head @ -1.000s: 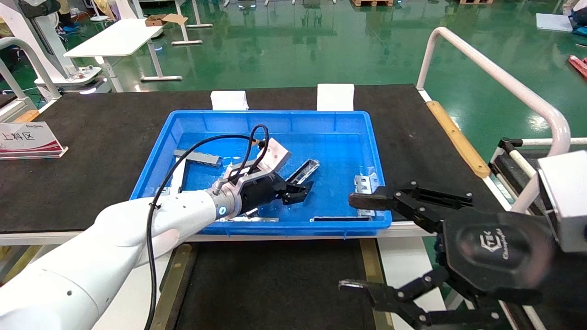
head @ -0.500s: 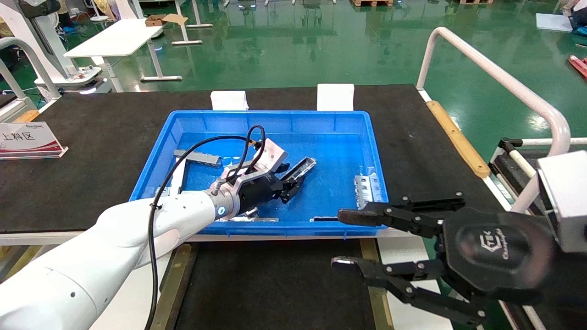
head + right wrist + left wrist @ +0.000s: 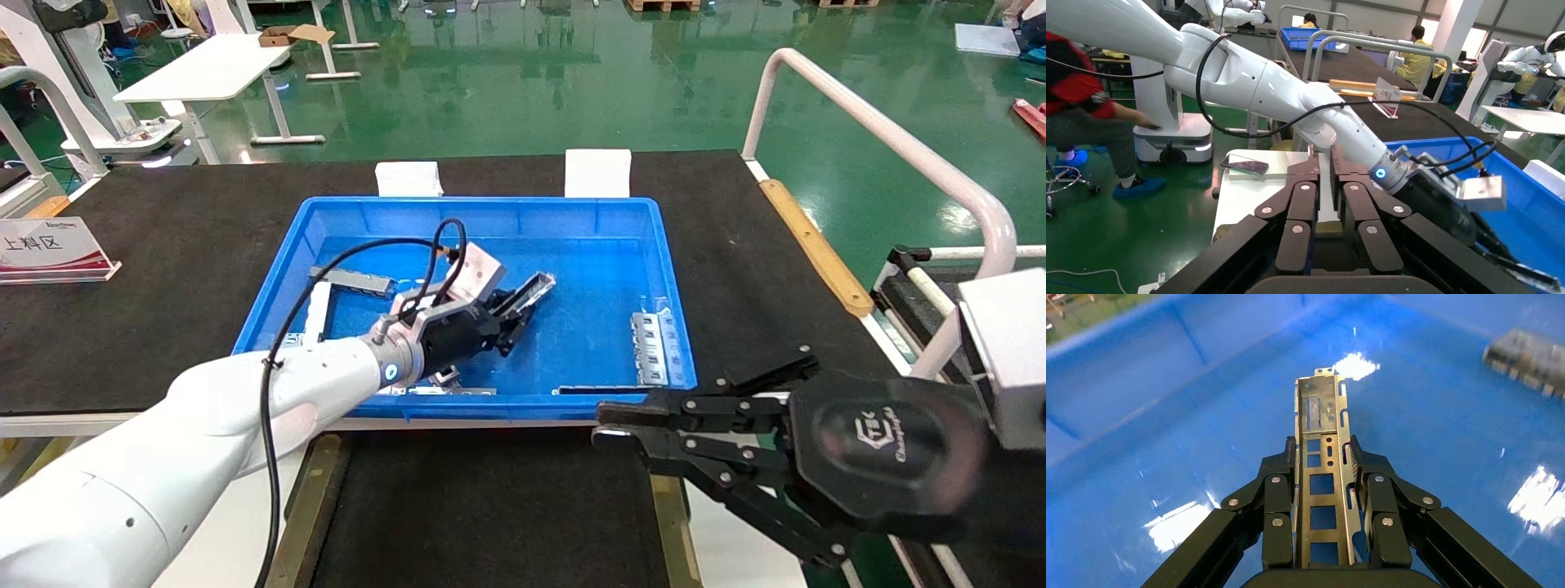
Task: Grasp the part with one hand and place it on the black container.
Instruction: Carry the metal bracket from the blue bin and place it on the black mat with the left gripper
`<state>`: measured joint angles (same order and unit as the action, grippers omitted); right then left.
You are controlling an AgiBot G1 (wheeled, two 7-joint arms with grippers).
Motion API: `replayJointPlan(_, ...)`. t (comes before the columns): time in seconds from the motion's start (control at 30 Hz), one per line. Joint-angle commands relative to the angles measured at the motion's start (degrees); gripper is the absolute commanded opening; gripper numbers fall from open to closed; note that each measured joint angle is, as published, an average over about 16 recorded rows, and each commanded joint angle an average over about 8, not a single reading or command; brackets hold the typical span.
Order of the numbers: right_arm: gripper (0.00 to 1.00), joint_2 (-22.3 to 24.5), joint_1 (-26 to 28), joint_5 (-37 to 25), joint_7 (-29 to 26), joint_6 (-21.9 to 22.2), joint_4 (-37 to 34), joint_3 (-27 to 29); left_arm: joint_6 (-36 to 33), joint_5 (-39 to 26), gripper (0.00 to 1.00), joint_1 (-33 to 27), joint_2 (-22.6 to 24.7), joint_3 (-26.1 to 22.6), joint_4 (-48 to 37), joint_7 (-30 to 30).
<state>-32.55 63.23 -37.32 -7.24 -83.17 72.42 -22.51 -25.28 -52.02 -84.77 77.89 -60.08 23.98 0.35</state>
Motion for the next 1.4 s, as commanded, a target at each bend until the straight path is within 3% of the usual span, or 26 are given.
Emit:
replayJointPlan(0.03,0.00,0.0,0.0,0.0,0.0,0.0,0.0,0.0,-0.2,1.0,0.00,-0.3,-0.1,-0.1,0.2,0.4)
replayJointPlan(0.37,0.00,0.0,0.0,0.0,0.0,0.0,0.0,0.0,-14.3,9.0,0.00,-3.6,-3.9,5.7,0.5,8.1)
replayJointPlan(0.6,0.00,0.0,0.0,0.0,0.0,0.0,0.0,0.0,-28.5,12.8,0.00,-2.6,-10.6,8.3,5.2,12.0)
replayJointPlan(0.77,0.00,0.0,0.0,0.0,0.0,0.0,0.0,0.0,-34.6,13.5,0.00,-0.2,-16.1,8.3,12.2,12.0)
replayJointPlan(1.03,0.00,0.0,0.0,0.0,0.0,0.0,0.0,0.0,-37.0,14.6,0.00,5.3,-25.0,8.0,26.8,9.0)
replayJointPlan(1.4,0.00,0.0,0.0,0.0,0.0,0.0,0.0,0.0,-32.5,15.7,0.00,15.9,-35.8,7.0,42.6,6.3)
